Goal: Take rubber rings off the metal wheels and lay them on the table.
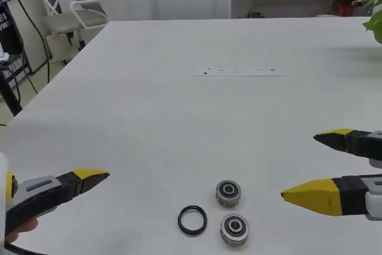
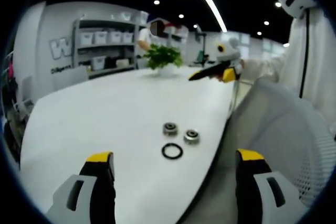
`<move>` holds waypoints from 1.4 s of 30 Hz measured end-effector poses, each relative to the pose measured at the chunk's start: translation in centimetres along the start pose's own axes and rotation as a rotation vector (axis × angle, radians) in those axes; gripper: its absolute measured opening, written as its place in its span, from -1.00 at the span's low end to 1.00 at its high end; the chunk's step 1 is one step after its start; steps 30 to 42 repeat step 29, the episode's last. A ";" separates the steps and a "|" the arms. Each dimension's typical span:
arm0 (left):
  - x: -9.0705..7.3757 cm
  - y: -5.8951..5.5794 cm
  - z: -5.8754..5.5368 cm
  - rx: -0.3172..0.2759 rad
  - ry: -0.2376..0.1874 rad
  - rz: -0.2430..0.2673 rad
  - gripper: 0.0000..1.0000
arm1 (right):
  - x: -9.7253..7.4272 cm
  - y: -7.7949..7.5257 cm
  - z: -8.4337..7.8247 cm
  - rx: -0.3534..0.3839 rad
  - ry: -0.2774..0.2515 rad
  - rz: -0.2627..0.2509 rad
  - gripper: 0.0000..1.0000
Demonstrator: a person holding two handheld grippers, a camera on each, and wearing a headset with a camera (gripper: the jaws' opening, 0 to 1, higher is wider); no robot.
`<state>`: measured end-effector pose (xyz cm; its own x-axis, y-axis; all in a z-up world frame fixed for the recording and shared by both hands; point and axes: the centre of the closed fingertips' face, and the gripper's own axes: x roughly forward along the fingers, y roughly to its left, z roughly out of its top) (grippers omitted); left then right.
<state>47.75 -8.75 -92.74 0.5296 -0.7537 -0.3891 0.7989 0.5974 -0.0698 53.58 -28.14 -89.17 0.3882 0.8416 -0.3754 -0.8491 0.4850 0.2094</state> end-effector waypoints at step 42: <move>-0.2 -0.5 -0.3 -0.076 -0.009 -0.007 1.00 | -2.1 1.0 -9.4 0.115 0.236 -0.054 0.98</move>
